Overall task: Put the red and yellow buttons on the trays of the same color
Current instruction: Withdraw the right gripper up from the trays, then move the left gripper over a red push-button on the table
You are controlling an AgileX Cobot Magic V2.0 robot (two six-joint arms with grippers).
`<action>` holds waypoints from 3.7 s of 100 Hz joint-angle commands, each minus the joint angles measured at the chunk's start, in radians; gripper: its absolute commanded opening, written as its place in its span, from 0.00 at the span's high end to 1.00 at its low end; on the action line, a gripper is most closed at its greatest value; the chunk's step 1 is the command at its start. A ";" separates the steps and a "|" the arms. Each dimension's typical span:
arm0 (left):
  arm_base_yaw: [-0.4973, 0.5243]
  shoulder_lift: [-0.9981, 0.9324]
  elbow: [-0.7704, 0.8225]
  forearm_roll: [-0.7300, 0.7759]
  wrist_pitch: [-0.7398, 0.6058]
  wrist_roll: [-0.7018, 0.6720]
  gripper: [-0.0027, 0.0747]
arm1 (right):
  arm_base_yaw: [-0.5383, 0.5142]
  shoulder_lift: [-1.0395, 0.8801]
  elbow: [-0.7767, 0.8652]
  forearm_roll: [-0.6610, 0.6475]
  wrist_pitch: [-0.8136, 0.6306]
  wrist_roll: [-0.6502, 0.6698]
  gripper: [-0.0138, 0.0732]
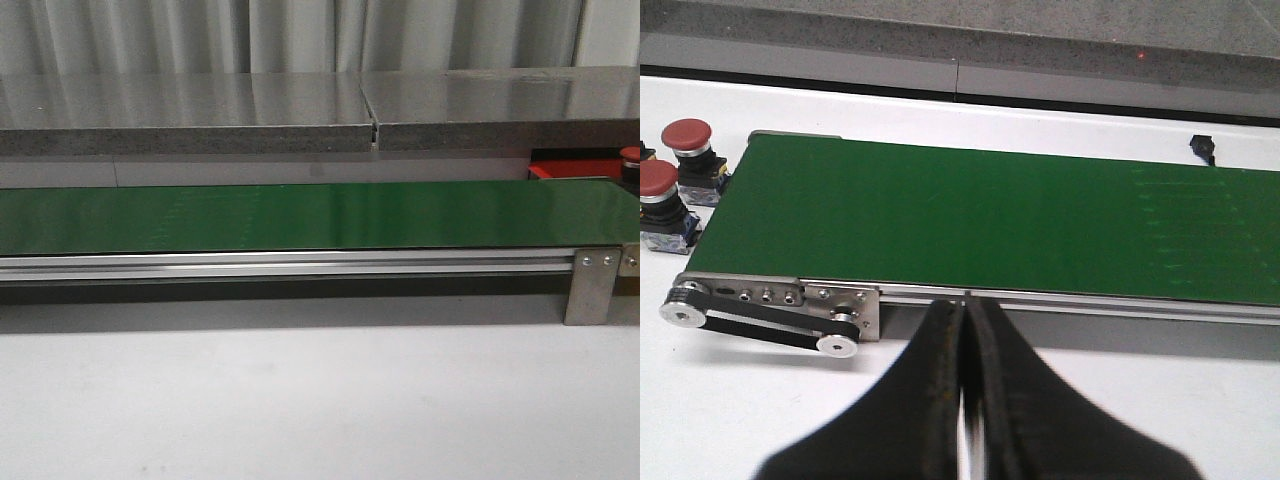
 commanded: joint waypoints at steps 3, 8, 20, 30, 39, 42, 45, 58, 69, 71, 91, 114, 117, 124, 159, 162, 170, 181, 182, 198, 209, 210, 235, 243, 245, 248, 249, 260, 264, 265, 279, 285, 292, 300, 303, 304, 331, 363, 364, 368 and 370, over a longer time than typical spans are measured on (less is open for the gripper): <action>-0.007 0.003 -0.027 -0.009 -0.071 -0.002 0.99 | 0.023 -0.126 -0.026 0.026 -0.036 -0.012 0.19; -0.007 0.003 -0.027 -0.009 -0.071 -0.002 0.99 | 0.045 -0.161 -0.026 0.026 -0.036 -0.019 0.19; -0.007 0.003 -0.027 -0.009 -0.071 -0.002 0.99 | 0.116 -0.251 -0.026 0.025 -0.032 -0.049 0.19; -0.007 0.003 -0.027 -0.009 -0.071 -0.002 0.99 | 0.182 -0.328 -0.026 0.025 -0.015 -0.074 0.19; -0.007 0.003 -0.027 -0.009 -0.071 -0.002 0.99 | 0.245 -0.395 -0.022 0.025 -0.005 -0.107 0.19; -0.007 0.003 -0.027 -0.009 -0.071 -0.002 0.99 | 0.263 -0.416 -0.016 0.025 -0.003 -0.114 0.19; -0.007 0.003 -0.027 -0.009 -0.071 -0.002 0.99 | 0.284 -0.438 -0.008 0.025 -0.004 -0.122 0.19; -0.007 0.003 -0.027 -0.009 -0.071 -0.002 0.99 | 0.344 -0.549 0.067 0.025 -0.009 -0.135 0.19; -0.007 0.003 -0.027 -0.009 -0.071 -0.002 0.99 | 0.373 -0.651 0.163 0.025 -0.012 -0.135 0.19; -0.007 0.003 -0.027 -0.009 -0.071 -0.002 0.99 | 0.374 -0.670 0.182 0.025 -0.013 -0.135 0.19; -0.007 0.003 -0.027 -0.009 -0.071 -0.002 0.99 | 0.376 -0.842 0.356 0.025 -0.033 -0.135 0.20; -0.007 0.003 -0.027 -0.009 -0.071 -0.002 0.99 | 0.376 -0.998 0.516 0.025 -0.037 -0.135 0.20; -0.007 0.003 -0.027 -0.009 -0.071 -0.002 0.99 | 0.376 -1.014 0.531 0.025 -0.041 -0.135 0.22; -0.007 0.003 -0.027 -0.009 -0.071 -0.002 0.99 | 0.376 -1.047 0.564 0.025 -0.048 -0.135 0.31; -0.007 0.003 -0.027 -0.009 -0.071 -0.002 0.99 | 0.376 -1.075 0.590 0.025 -0.048 -0.135 0.93; -0.007 0.003 -0.027 -0.009 -0.071 -0.002 0.99 | 0.376 -1.075 0.590 0.025 -0.047 -0.135 0.92; -0.007 0.003 -0.027 -0.009 -0.071 -0.002 0.99 | 0.376 -1.075 0.590 0.025 -0.038 -0.135 0.92; -0.007 0.003 -0.027 -0.009 -0.071 -0.002 0.99 | 0.376 -1.075 0.590 0.025 -0.030 -0.135 0.92; -0.007 0.003 -0.027 -0.009 -0.071 -0.002 0.99 | 0.376 -1.075 0.590 0.025 -0.030 -0.135 0.92; -0.007 0.003 -0.027 -0.009 -0.071 -0.002 0.99 | 0.376 -1.075 0.590 0.025 -0.030 -0.135 0.92; -0.007 0.003 -0.027 -0.009 -0.071 -0.002 0.99 | 0.376 -1.075 0.590 0.025 -0.030 -0.135 0.92; -0.007 0.003 -0.027 -0.009 -0.071 -0.002 0.99 | 0.376 -1.075 0.590 0.025 -0.030 -0.135 0.92; -0.007 0.003 -0.027 -0.009 -0.071 -0.002 0.99 | 0.376 -1.075 0.590 0.025 -0.030 -0.135 0.92; -0.007 0.003 -0.027 -0.009 -0.071 -0.002 0.99 | 0.376 -1.075 0.590 0.025 -0.030 -0.135 0.92; -0.007 0.003 -0.027 -0.009 -0.071 -0.002 0.99 | 0.376 -1.075 0.590 0.025 -0.030 -0.135 0.92; -0.007 0.003 -0.027 -0.009 -0.071 -0.002 0.99 | 0.376 -1.075 0.590 0.025 -0.030 -0.135 0.92; -0.007 0.003 -0.027 -0.009 -0.071 -0.002 0.99 | 0.376 -1.075 0.590 0.025 -0.030 -0.135 0.92; -0.007 0.003 -0.027 -0.009 -0.071 -0.002 0.99 | 0.376 -1.075 0.590 0.025 -0.030 -0.135 0.92; -0.007 0.003 -0.027 -0.009 -0.071 -0.002 0.99 | 0.376 -1.075 0.590 0.025 -0.030 -0.135 0.92; -0.007 0.003 -0.027 -0.009 -0.071 -0.002 0.99 | 0.376 -1.075 0.590 0.025 -0.030 -0.135 0.92; -0.007 0.003 -0.027 -0.009 -0.071 -0.002 0.99 | 0.376 -1.075 0.590 0.025 -0.030 -0.135 0.92; -0.007 0.003 -0.027 -0.009 -0.071 -0.002 0.98 | 0.376 -1.075 0.590 0.025 -0.030 -0.135 0.92; -0.007 0.003 -0.027 -0.009 -0.071 -0.002 0.91 | 0.376 -1.075 0.590 0.025 -0.030 -0.135 0.92; -0.007 0.003 -0.027 -0.009 -0.069 -0.002 0.76 | 0.376 -1.075 0.590 0.025 -0.030 -0.135 0.92; -0.007 0.003 -0.027 -0.009 -0.069 -0.002 0.66 | 0.376 -1.075 0.590 0.025 -0.030 -0.135 0.92; -0.007 0.003 -0.027 -0.009 -0.069 -0.002 0.64 | 0.376 -1.075 0.590 0.025 -0.030 -0.135 0.92; -0.007 0.003 -0.027 -0.009 -0.073 -0.002 0.23 | 0.376 -1.075 0.590 0.025 -0.030 -0.135 0.92; 0.037 0.070 -0.064 0.009 -0.111 -0.063 0.23 | 0.376 -1.075 0.590 0.025 -0.031 -0.135 0.92; 0.040 0.076 -0.072 0.012 -0.111 -0.070 0.23 | 0.376 -1.075 0.590 0.025 -0.031 -0.135 0.92; 0.063 0.117 -0.091 0.018 -0.113 -0.087 0.23 | 0.376 -1.075 0.590 0.025 -0.031 -0.135 0.92; 0.077 0.141 -0.103 0.027 -0.113 -0.094 0.23 | 0.376 -1.075 0.590 0.025 -0.031 -0.135 0.92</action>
